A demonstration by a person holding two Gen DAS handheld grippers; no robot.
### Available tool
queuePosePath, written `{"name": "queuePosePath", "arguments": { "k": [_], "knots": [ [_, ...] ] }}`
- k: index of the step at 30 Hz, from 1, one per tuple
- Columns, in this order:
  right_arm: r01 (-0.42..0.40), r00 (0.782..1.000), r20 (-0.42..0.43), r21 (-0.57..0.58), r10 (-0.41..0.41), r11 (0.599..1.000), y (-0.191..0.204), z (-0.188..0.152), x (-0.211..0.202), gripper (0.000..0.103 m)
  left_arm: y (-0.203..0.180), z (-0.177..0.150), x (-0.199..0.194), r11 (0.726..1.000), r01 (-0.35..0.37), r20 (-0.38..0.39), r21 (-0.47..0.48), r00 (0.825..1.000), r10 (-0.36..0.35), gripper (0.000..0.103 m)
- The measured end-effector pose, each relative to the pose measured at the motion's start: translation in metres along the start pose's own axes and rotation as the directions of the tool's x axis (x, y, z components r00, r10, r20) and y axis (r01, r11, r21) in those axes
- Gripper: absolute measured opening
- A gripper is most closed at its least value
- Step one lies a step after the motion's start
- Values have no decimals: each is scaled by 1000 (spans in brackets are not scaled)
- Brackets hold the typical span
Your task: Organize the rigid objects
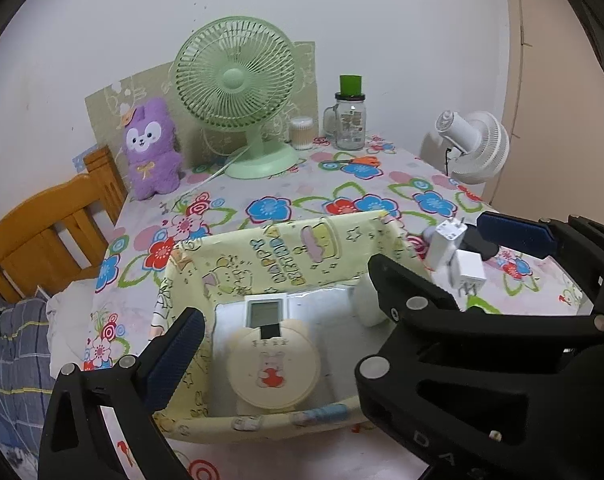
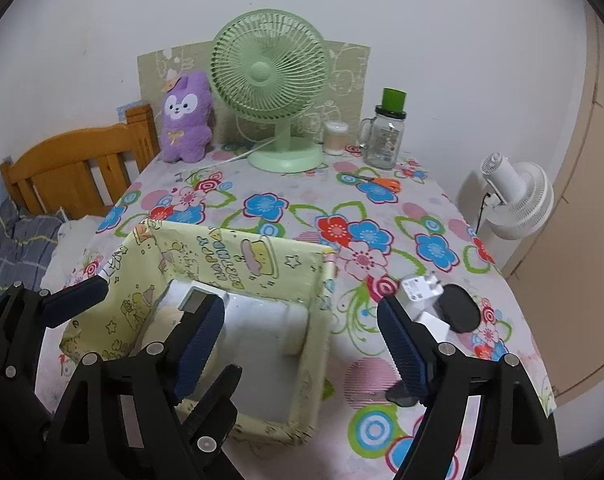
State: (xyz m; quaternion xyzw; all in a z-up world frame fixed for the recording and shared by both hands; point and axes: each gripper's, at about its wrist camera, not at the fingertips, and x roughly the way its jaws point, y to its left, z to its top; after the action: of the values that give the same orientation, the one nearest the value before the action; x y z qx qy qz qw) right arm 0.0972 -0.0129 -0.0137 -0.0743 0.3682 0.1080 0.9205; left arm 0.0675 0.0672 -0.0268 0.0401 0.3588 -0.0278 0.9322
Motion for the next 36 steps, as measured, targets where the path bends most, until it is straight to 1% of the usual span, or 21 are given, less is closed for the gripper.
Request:
{"name": "queuePosePath", "arguments": {
  "k": [5, 9, 13, 22, 27, 31, 36],
  "knots": [
    [0, 1000, 11, 14, -1, 1000, -13, -5, -11, 82, -13, 1, -7, 1000, 26, 1, -8, 1000, -26, 103],
    [15, 1000, 15, 16, -16, 1000, -23, -9, -20, 82, -25, 0, -13, 999, 32, 9, -5, 999, -32, 103],
    [14, 1000, 24, 22, -15, 1000, -33, -13, -27, 82, -35, 0, -18, 999, 44, 9, -9, 999, -44, 103],
    [20, 999, 46, 27, -21, 999, -55, -22, -42, 82, -52, -2, -27, 999, 49, 37, -22, 998, -48, 103],
    [25, 997, 68, 26, -27, 999, -67, -28, -49, 82, -63, -5, -31, 997, 70, 49, -31, 996, -69, 103],
    [23, 996, 87, 37, -26, 999, -79, -34, -53, 82, -75, -7, -34, 997, 67, 61, -24, 996, -65, 103],
    [21, 996, 84, 37, -24, 999, -95, -43, -53, 81, -91, -10, -31, 998, 60, 57, -25, 997, -58, 103]
  ]
}}
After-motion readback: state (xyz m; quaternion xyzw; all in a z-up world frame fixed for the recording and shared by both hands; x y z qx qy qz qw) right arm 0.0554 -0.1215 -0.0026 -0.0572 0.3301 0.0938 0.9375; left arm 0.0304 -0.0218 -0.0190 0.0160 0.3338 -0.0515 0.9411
